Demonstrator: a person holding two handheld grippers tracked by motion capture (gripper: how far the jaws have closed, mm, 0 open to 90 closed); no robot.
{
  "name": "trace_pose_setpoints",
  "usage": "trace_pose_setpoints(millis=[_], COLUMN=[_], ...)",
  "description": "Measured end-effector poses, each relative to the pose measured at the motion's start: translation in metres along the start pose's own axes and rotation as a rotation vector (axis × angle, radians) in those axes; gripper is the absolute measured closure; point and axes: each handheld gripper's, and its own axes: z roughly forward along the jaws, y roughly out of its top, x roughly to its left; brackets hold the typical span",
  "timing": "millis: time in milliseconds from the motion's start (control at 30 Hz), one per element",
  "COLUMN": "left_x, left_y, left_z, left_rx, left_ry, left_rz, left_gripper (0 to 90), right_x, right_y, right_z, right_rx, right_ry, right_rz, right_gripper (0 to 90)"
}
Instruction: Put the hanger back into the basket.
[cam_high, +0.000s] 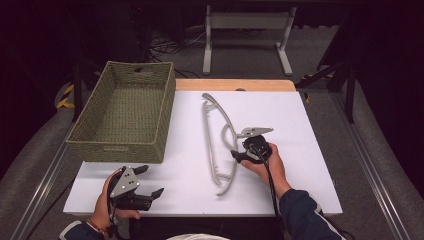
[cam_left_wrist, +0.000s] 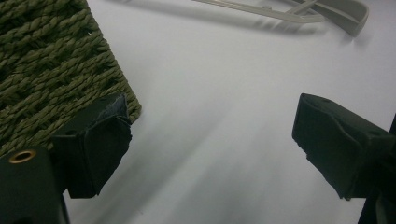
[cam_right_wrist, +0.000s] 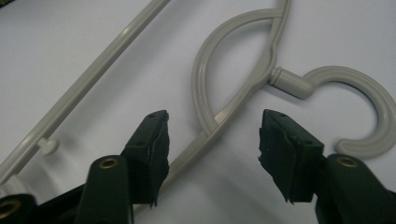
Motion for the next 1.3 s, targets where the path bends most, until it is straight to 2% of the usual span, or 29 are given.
trace_pose_setpoints(millis=[67,100,167,233,433,533,667,733,800,867,933,1033,1067,1100,1167,1233,1300], left_x=[-0.001,-0.001,-0.001,-0.001,-0.002,-0.003,-0.006,-0.006,-0.006,-0.007,-0.007,-0.006,-0.006,-0.006,-0.006,-0.006,-0.006], left_y=[0.0,0.0,0.0,0.0,0.001,0.002,0.005,0.006,0.007,0.007,0.007,0.006,0.006,0.005,0.005,0.005,0.005], left_z=[0.0,0.0,0.001,0.001,0.003,0.005,0.008,0.011,0.013,0.014,0.014,0.013,0.013,0.013,0.013,0.012,0.013], left_rx=[0.003,0.003,0.007,0.011,0.019,0.019,0.021,0.02,0.029,0.034,0.035,0.029,0.03,0.033,0.033,0.032,0.031], left_ry=[-0.005,-0.005,-0.008,-0.007,-0.017,-0.019,-0.043,-0.058,-0.063,-0.064,-0.064,-0.065,-0.07,-0.074,-0.076,-0.074,-0.077], left_rz=[0.001,0.001,0.005,0.007,0.013,0.013,0.008,-0.005,0.005,0.006,0.011,0.003,0.003,0.003,0.006,0.003,-0.001], left_gripper=[12.2,12.2,12.2,12.2,12.3,12.5,12.8,12.8,13.0,12.9,13.0,12.9,13.0,13.0,12.9,13.0,13.0], right_x=[-0.003,-0.001,0.005,0.009,0.003,0.005,0.005,0.005,0.005,0.005,0.006,0.005,0.003,-0.006,-0.014,-0.017,-0.018], right_y=[0.0,-0.001,-0.002,-0.001,0.0,0.004,0.009,0.009,0.011,0.013,0.016,0.023,0.025,0.028,0.03,0.032,0.033], right_z=[0.006,0.008,0.012,0.013,0.013,0.014,0.017,0.018,0.02,0.021,0.023,0.025,0.025,0.026,0.025,0.023,0.024], right_rx=[0.031,0.05,0.082,0.096,0.107,0.132,0.146,0.136,0.134,0.113,0.115,0.146,0.147,0.136,0.108,0.105,0.116], right_ry=[0.043,0.053,0.06,0.04,0.053,0.04,0.024,0.011,-0.002,-0.031,-0.051,-0.042,-0.031,0.025,0.047,0.022,0.028], right_rz=[0.037,0.023,-0.006,-0.029,-0.02,-0.03,-0.031,-0.02,-0.018,-0.026,-0.043,-0.055,-0.042,0.034,0.086,0.095,0.106], right_gripper=[46.3,46.9,46.7,48.0,53.9,55.3,57.8,60.0,61.0,66.2,66.6,66.0,66.3,67.3,67.0,64.8,63.3])
